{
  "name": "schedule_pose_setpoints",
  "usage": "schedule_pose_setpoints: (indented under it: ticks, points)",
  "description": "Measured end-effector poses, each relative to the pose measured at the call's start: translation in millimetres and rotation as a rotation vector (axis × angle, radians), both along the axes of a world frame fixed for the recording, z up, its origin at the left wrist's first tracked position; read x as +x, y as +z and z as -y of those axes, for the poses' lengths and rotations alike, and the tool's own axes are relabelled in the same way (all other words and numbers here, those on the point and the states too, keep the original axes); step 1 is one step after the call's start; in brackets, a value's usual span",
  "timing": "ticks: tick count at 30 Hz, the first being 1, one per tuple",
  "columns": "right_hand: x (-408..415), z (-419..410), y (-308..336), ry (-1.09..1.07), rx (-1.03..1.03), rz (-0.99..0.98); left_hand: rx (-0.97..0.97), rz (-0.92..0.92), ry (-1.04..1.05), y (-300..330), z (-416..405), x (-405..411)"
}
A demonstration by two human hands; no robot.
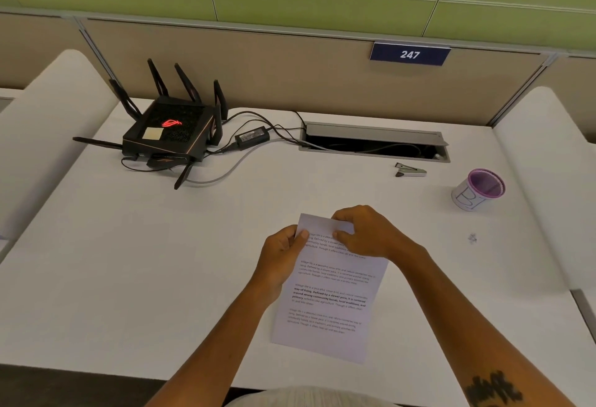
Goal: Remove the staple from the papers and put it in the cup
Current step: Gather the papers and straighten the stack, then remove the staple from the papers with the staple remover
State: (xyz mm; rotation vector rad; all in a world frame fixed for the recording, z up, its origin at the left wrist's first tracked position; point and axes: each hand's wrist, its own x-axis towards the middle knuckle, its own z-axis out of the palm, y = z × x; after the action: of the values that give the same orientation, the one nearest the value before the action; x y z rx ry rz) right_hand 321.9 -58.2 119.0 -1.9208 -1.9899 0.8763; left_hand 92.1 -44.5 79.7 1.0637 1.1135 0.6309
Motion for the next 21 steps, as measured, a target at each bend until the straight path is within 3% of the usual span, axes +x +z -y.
schedule_pose_setpoints:
  ticks: [12, 16, 18, 21]
  points:
    - [17, -19, -28, -0.066, -0.051, -0.127, 0.048, -0.119, 0.072, -19, -21, 19]
    - [46, -29, -40, -0.231, -0.012, -0.225, 0.086, -0.191, 0.067, -34, -32, 18]
    - [71, -38, -50, -0.325, 0.016, -0.164, 0.077, -0.201, 0.057, -41, -36, 18]
    - [113, -54, -66, -0.433, 0.028, 0.091, 0.076, -0.238, 0.040, -50, -41, 17]
